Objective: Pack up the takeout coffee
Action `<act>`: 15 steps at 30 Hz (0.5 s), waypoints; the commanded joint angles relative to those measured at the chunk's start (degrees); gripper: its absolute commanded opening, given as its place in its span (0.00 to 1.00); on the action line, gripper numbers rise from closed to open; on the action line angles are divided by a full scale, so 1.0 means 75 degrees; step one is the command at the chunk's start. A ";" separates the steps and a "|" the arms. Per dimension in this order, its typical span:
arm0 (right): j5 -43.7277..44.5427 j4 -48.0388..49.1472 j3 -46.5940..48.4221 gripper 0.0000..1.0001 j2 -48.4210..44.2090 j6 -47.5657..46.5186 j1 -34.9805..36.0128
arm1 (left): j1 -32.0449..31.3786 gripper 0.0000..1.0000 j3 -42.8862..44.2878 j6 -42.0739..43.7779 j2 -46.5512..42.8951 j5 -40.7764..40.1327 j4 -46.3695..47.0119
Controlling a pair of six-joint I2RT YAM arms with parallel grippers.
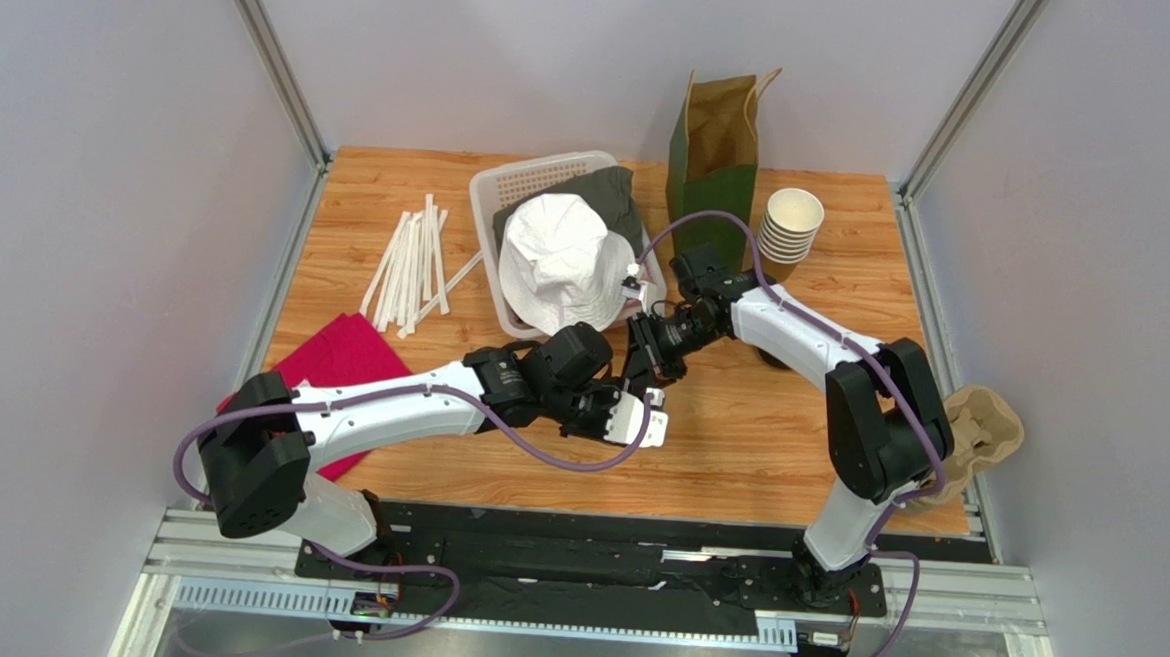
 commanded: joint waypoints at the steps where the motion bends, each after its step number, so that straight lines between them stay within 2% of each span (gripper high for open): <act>1: 0.0558 -0.0026 0.0036 0.09 0.0309 -0.0443 0.0074 | -0.0034 0.40 -0.0381 0.0221 0.0270 -0.0058 0.0115; 5: 0.0698 -0.0038 0.0071 0.08 0.0496 -0.0584 0.0098 | -0.0046 0.37 -0.0451 0.0174 0.0457 -0.0012 0.0104; 15: 0.0758 -0.0026 0.0059 0.06 0.0684 -0.0831 0.0109 | -0.0057 0.38 -0.0639 0.0386 0.0774 -0.0058 -0.0248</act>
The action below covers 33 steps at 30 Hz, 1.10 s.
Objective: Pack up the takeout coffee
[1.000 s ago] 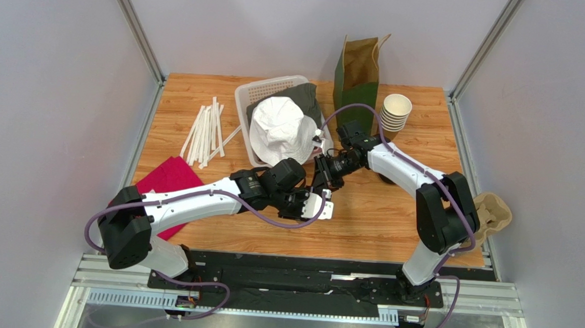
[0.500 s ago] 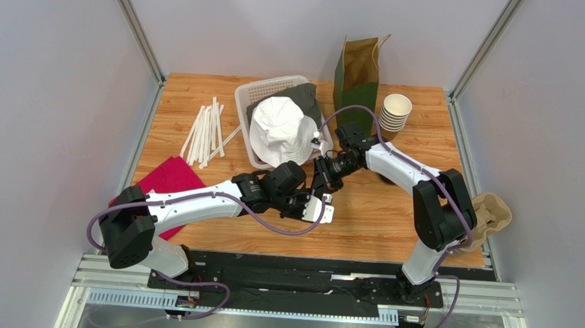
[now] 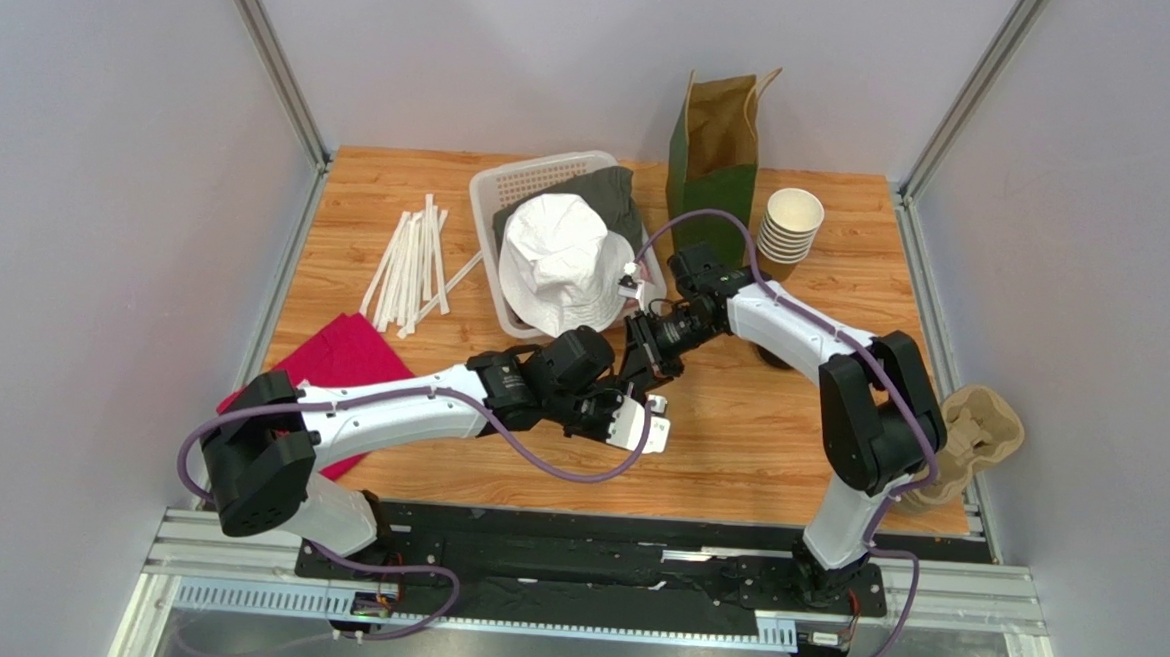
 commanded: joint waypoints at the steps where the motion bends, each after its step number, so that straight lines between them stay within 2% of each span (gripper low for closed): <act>1: 0.0991 0.0056 -0.0011 0.06 0.0323 -0.0580 0.0112 | -0.0002 0.38 -0.0423 0.0045 0.0693 -0.0064 -0.0778; 10: 0.0370 -0.0470 0.1208 0.14 -0.0146 -0.0720 0.0112 | -0.0014 0.44 0.0537 -0.1373 0.0869 -0.0053 -0.1095; 16: 0.0088 -0.0905 0.1712 0.19 -0.0100 -0.0826 0.0148 | -0.0014 0.54 0.0971 -0.2065 0.0822 -0.0076 -0.1364; 17: 0.0041 -0.0940 0.1759 0.19 -0.0111 -0.0826 0.0148 | -0.0014 0.60 0.1064 -0.2170 0.0787 -0.0099 -0.1376; 20: 0.0018 -0.1034 0.1935 0.21 -0.0228 -0.0826 0.0112 | -0.0014 0.65 0.1287 -0.2369 0.0635 -0.0158 -0.1505; 21: 0.0018 -0.1034 0.1982 0.22 -0.0275 -0.0791 0.0066 | -0.0014 0.70 0.1346 -0.2416 0.0600 -0.0158 -0.1552; 27: 0.0216 -0.1175 0.1971 0.28 -0.0720 -0.0569 -0.0436 | -0.0002 0.72 0.1873 -0.2967 0.0448 -0.0169 -0.1915; 33: 0.0357 -0.1222 0.0836 0.30 -0.1774 -0.0112 -0.1620 | 0.0372 0.69 0.2026 -0.4067 -0.0279 -0.0123 -0.2055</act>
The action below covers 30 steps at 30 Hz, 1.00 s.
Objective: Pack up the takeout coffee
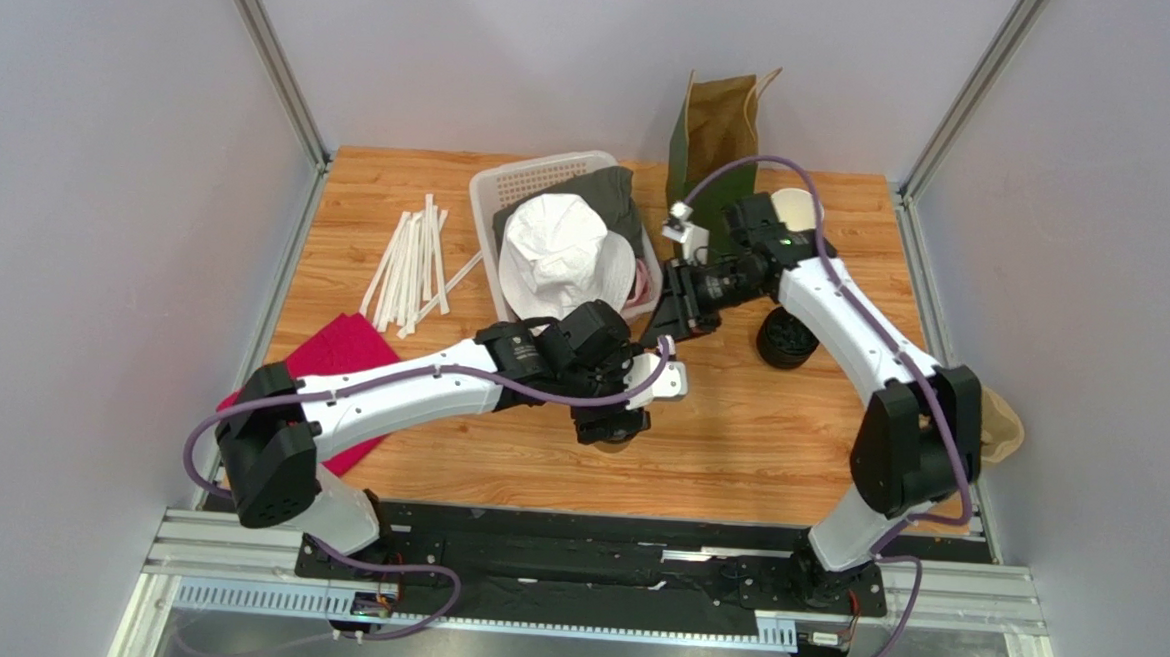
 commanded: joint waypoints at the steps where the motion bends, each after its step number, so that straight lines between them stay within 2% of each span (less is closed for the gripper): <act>1: 0.0092 -0.0164 -0.0794 0.33 -0.1032 0.0323 -0.0704 | 0.0390 0.68 0.0403 -0.1180 -0.0708 0.0261 -0.0388; 5: 0.0093 -0.0457 -0.2081 0.33 -0.1419 0.0229 -0.0716 | 0.1477 0.67 0.0403 -0.2560 -0.0732 0.0940 -0.0507; 9: 0.0127 0.0104 -0.2741 0.37 -0.1724 0.0393 -0.0635 | 0.2207 0.65 0.0181 -0.3466 -0.0592 0.1750 -0.0250; 12: 0.0139 -0.0163 -0.2626 0.33 -0.1455 0.0043 -0.0400 | 0.2453 0.62 -0.0053 -0.3912 -0.0439 0.2124 -0.0074; 13: 0.0162 -0.0245 -0.2601 0.28 -0.1246 -0.0074 -0.0353 | 0.2500 0.60 -0.0170 -0.4121 -0.0404 0.2138 0.0019; 16: 0.0186 -0.0293 -0.2578 0.23 -0.0905 -0.0263 -0.0131 | 0.2629 0.52 -0.0393 -0.4369 -0.0286 0.2243 0.0160; 23: 0.0163 -0.0094 -0.2157 0.19 -0.0319 -0.0181 0.0432 | 0.2968 0.35 -0.0745 -0.4815 0.0053 0.2407 0.0301; 30: 0.0362 0.0070 -0.1688 0.16 0.0138 -0.0134 0.0421 | 0.3180 0.28 -0.0932 -0.4803 0.0136 0.2887 0.0266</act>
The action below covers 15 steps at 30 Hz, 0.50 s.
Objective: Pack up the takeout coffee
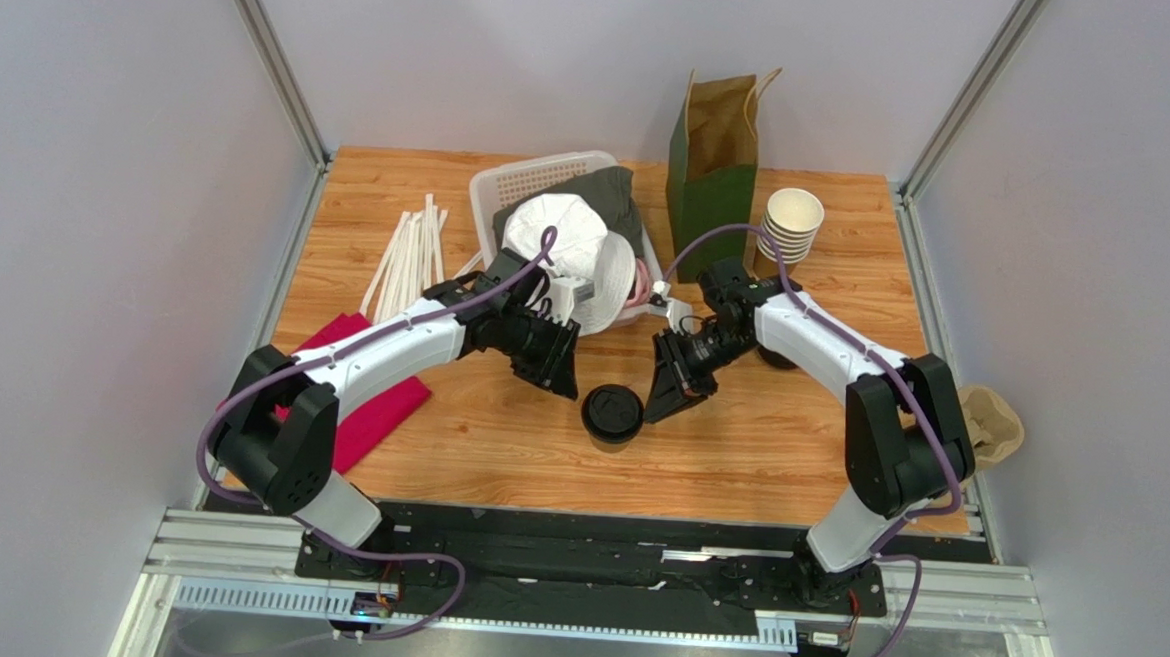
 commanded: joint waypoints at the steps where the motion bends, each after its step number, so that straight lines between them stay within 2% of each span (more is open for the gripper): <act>1: 0.0134 0.0303 0.0524 0.14 0.0273 -0.0067 -0.0008 | 0.0047 0.27 -0.0160 -0.0225 -0.0036 0.0524 0.0228; 7: 0.0064 0.0362 0.1005 0.13 0.0730 -0.0067 0.0016 | 0.0047 0.22 -0.0372 -0.0319 -0.0060 0.0595 0.0404; 15: -0.0123 0.0526 0.1567 0.13 0.1094 0.0073 0.0238 | 0.0047 0.22 -0.0606 -0.0530 -0.0212 0.0817 0.0685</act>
